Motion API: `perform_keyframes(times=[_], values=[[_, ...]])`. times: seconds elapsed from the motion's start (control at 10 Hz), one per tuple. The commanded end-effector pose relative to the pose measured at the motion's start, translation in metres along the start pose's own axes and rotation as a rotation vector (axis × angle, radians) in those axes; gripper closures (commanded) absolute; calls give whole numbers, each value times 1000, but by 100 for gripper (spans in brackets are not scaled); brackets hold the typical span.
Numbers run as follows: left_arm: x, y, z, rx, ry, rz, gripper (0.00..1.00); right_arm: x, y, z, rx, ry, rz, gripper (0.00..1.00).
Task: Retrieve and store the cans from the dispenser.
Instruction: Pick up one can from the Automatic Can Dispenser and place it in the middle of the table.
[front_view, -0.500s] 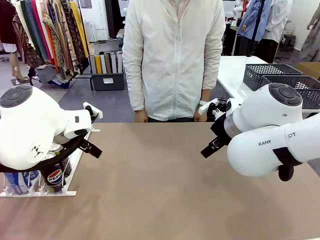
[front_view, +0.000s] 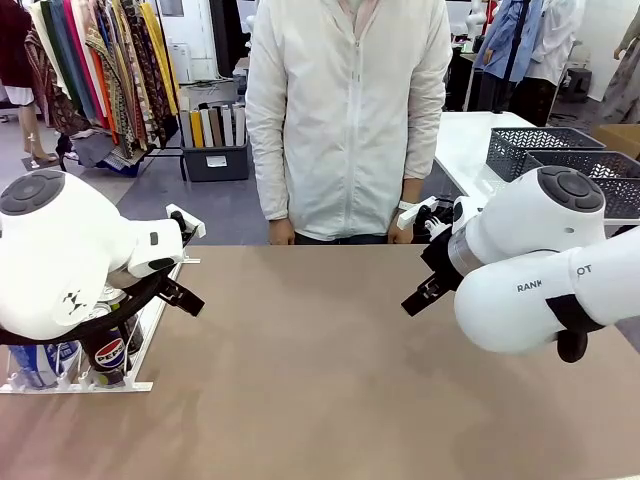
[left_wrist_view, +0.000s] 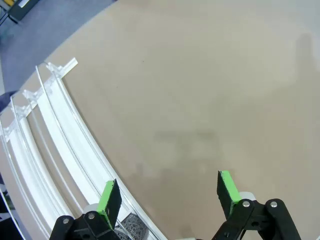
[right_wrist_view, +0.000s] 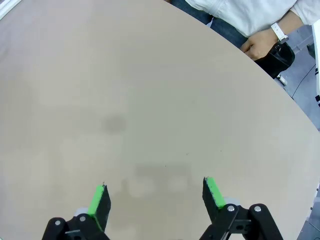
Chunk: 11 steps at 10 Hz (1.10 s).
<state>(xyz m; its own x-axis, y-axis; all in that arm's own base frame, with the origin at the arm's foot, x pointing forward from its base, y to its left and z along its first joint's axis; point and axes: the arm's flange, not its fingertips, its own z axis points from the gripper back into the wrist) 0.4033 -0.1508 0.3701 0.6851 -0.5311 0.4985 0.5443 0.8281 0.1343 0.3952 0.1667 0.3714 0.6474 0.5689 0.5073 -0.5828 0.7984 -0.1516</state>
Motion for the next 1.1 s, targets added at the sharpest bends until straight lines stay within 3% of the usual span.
perform_keyframes(times=[0.0,1.0], values=[[0,0,0,0,-1,-1,0,0,0,0,0,0,0,0],[0,0,0,0,-1,-1,0,0,0,0,0,0,0,0]])
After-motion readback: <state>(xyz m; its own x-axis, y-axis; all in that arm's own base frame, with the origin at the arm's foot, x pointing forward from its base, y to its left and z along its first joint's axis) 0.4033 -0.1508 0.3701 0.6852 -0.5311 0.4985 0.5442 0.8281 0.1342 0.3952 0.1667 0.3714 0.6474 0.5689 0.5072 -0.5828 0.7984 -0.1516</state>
